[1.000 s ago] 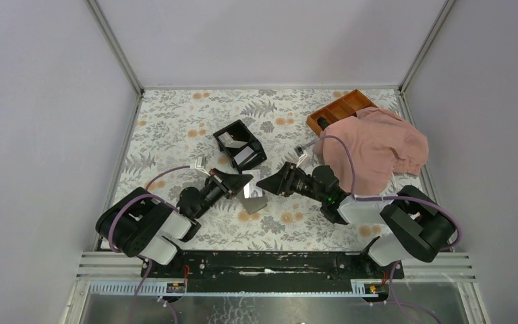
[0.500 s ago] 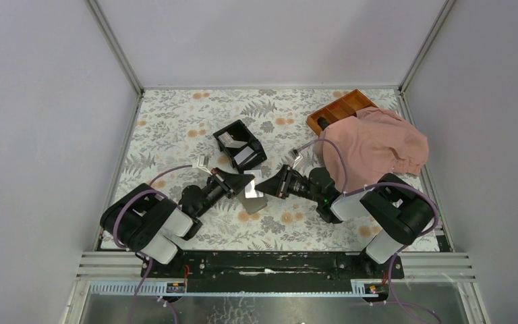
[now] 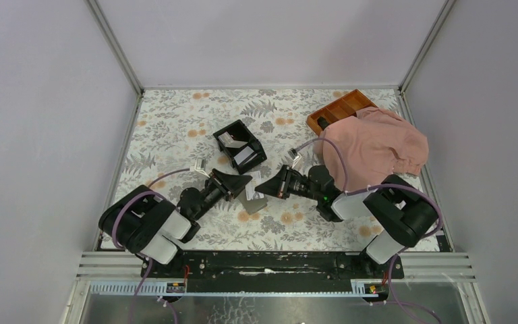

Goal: Put the credit cards into the card holder
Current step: Pick up the credit card from the storage box, then open the card holder at the center of the board.

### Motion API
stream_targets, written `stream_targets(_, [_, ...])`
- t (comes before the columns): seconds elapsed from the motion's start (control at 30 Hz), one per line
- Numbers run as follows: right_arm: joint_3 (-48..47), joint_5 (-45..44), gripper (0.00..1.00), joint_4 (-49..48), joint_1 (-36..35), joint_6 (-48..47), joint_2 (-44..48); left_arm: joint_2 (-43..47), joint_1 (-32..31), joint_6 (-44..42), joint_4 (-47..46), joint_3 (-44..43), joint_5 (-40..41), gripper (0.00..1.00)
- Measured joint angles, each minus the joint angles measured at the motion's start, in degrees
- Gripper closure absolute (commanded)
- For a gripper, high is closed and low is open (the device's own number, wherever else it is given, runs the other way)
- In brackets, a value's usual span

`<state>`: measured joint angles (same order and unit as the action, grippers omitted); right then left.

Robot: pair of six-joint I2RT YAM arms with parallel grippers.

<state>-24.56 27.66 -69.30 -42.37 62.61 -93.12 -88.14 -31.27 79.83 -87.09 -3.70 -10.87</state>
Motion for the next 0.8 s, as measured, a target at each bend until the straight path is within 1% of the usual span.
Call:
stream_targets(0.07, [-0.3, -0.2, 1.0, 3.8, 0.0, -1.8, 1.9, 0.9, 0.3, 0.0, 0.7, 0.6, 0.7, 0.56])
stream_targets(0.17, [-2.3, -1.1, 1.0, 12.0, 0.0, -5.7, 5.5, 3.3, 0.7, -0.2, 2.6, 1.7, 1.8, 0.55])
stream_targets(0.3, [-7.1, -3.1, 1.0, 25.6, 0.0, -12.1, 9.6, 9.0, 1.0, -1.1, 9.2, 3.0, 4.2, 0.55])
stream_targets(0.5, [-14.6, -6.7, 1.0, 44.3, 0.0, -21.8, 9.7, 21.1, 1.0, -3.8, 26.6, 3.2, 9.1, 0.66])
stream_targets(0.63, [-18.2, -9.0, 1.0, 52.5, 0.0, -26.5, 7.4, 28.6, 1.0, -5.9, 37.9, 3.2, 12.6, 0.76])
stream_targets(0.8, [-22.5, -11.7, 1.0, 60.6, -0.1, -31.1, 3.4, 32.0, 0.7, -8.0, 48.5, 3.2, 14.8, 0.89])
